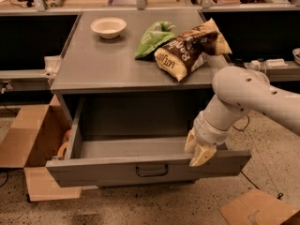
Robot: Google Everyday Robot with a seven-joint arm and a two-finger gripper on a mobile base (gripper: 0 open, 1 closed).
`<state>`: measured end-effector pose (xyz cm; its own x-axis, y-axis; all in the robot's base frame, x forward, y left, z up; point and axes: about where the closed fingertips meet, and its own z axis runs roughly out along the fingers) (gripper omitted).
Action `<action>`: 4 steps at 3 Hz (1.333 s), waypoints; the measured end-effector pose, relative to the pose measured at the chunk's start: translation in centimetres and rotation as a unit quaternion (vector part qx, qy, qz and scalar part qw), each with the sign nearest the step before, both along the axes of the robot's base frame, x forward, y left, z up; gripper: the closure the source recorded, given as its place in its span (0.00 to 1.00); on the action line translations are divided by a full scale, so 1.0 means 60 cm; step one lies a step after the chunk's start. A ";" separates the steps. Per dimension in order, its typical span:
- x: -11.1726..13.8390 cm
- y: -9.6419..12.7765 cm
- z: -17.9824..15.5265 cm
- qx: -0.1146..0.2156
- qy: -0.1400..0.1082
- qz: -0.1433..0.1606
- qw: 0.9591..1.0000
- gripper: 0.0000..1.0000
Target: Open top drawer
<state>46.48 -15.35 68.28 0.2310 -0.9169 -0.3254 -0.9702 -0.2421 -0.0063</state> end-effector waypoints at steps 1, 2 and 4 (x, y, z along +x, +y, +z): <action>-0.032 0.009 -0.001 -0.001 0.014 0.004 1.000 0.85; -0.034 0.010 0.001 -0.001 0.015 0.004 1.000 0.62; -0.034 0.010 0.001 -0.001 0.015 0.004 1.000 0.15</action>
Offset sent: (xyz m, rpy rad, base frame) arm -0.0179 0.0053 -0.0007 -0.0014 0.0255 0.0074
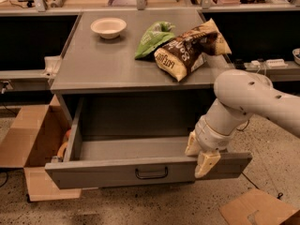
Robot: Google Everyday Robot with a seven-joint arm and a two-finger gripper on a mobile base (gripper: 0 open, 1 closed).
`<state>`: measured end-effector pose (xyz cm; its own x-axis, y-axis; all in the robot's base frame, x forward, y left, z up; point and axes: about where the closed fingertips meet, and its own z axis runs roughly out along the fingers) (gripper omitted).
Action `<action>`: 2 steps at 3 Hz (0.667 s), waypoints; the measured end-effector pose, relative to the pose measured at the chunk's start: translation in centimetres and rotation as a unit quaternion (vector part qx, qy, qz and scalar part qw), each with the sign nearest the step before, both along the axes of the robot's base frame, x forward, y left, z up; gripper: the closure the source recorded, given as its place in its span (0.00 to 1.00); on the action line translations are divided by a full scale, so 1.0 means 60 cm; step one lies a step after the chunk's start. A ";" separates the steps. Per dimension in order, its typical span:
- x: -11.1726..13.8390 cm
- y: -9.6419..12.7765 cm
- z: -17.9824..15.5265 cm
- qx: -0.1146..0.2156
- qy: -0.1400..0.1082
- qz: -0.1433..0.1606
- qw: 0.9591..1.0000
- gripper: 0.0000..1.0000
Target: Open top drawer
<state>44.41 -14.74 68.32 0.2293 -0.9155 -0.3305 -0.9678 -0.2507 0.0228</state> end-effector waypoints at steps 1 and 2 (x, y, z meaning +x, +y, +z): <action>-0.001 0.000 0.003 0.000 0.000 0.000 1.000 0.00; 0.019 -0.038 0.075 0.016 -0.044 0.001 0.999 0.00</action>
Offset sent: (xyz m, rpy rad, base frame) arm 0.0259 -0.0490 0.0948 0.0671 -0.1885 0.0004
